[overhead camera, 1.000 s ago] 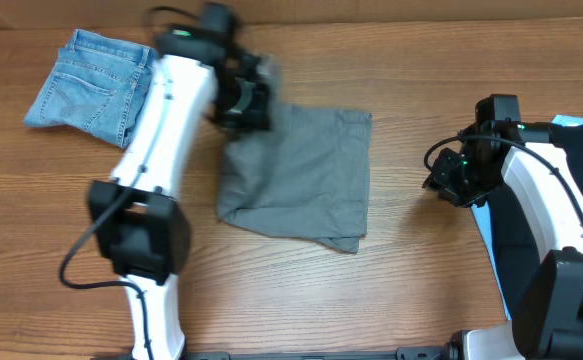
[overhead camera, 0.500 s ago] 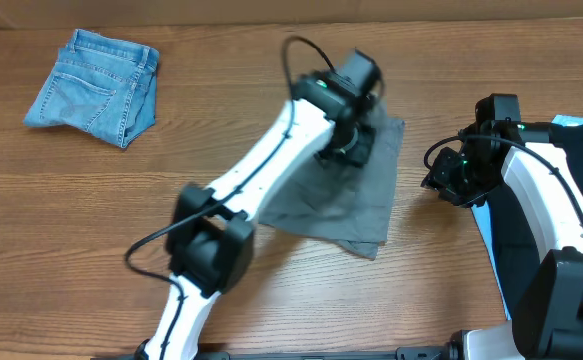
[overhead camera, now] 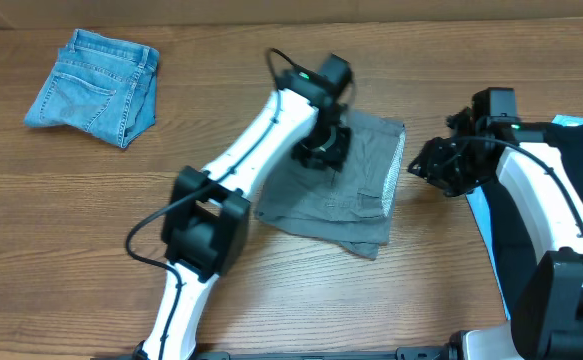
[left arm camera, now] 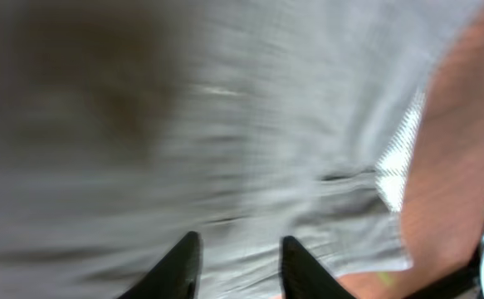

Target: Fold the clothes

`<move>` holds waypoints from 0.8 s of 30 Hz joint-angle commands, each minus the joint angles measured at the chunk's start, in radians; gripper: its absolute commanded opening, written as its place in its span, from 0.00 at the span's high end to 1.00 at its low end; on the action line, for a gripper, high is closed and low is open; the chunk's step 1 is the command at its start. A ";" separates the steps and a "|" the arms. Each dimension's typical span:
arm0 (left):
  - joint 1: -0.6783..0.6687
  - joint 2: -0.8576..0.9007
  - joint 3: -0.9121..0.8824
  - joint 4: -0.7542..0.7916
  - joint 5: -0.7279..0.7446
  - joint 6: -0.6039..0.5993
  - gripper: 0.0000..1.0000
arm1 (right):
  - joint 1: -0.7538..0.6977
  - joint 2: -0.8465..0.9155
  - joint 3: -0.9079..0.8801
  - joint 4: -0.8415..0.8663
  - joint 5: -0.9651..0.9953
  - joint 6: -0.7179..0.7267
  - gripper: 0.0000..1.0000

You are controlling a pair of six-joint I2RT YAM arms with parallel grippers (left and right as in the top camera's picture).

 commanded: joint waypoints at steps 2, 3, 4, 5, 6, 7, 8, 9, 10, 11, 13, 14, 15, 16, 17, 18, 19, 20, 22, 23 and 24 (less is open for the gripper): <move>0.142 -0.086 0.022 -0.056 -0.065 0.121 0.58 | 0.129 0.000 -0.035 0.055 -0.087 -0.056 0.64; 0.158 -0.079 0.020 -0.058 -0.071 0.136 0.58 | 0.154 0.003 -0.048 0.076 -0.076 -0.053 0.70; 0.174 -0.071 0.017 -0.057 -0.079 0.148 0.58 | 0.184 0.010 -0.067 0.107 -0.042 -0.019 0.75; 0.188 -0.062 0.013 -0.052 -0.087 0.151 0.59 | 0.209 0.018 -0.090 0.136 0.010 0.035 0.81; 0.200 -0.052 0.009 -0.041 -0.086 0.155 0.58 | 0.227 0.026 -0.109 0.156 0.051 0.072 0.82; 0.211 -0.040 0.005 -0.027 -0.084 0.167 0.59 | 0.242 0.042 -0.131 0.178 0.077 0.088 0.83; 0.222 -0.022 0.003 -0.021 -0.084 0.177 0.60 | 0.251 0.059 -0.153 0.196 0.080 0.089 0.83; 0.229 -0.009 0.003 -0.023 -0.078 0.177 0.62 | 0.254 0.079 -0.172 0.204 0.080 0.093 0.83; 0.238 0.008 0.003 -0.030 -0.053 0.181 0.64 | 0.255 0.101 -0.191 0.209 0.081 0.095 0.85; 0.246 0.023 0.003 -0.042 -0.013 0.203 0.64 | 0.255 0.118 -0.204 0.212 0.081 0.095 0.86; 0.254 0.039 0.003 -0.062 0.045 0.244 0.63 | 0.249 0.152 -0.229 0.222 0.081 0.099 0.88; 0.258 0.045 0.002 -0.069 0.053 0.253 0.60 | 0.241 0.167 -0.239 0.224 0.087 0.113 0.88; 0.259 0.045 0.002 -0.073 0.053 0.253 0.56 | 0.236 0.177 -0.243 0.221 0.089 0.127 0.88; 0.258 0.045 0.002 -0.073 0.053 0.257 0.54 | 0.232 0.183 -0.245 0.217 0.085 0.130 0.88; 0.258 0.046 0.002 -0.072 0.053 0.268 0.55 | 0.231 0.185 -0.245 0.214 0.080 0.129 0.87; 0.256 0.045 0.002 -0.076 0.053 0.269 0.60 | 0.231 0.185 -0.245 0.214 0.080 0.129 0.87; 0.253 0.045 0.002 -0.089 0.053 0.276 0.69 | 0.231 0.185 -0.243 0.216 0.080 0.129 0.86; 0.249 0.046 0.002 -0.110 0.053 0.276 0.80 | 0.231 0.184 -0.243 0.218 0.080 0.129 0.86; 0.243 0.046 0.002 -0.160 0.052 0.284 0.96 | 0.231 0.184 -0.243 0.218 0.080 0.130 0.86; 0.241 0.045 0.002 -0.189 0.052 0.293 0.96 | 0.231 0.184 -0.243 0.217 0.079 0.130 0.86; 0.240 0.045 0.002 -0.208 0.053 0.294 0.96 | 0.231 0.184 -0.243 0.217 0.080 0.129 0.86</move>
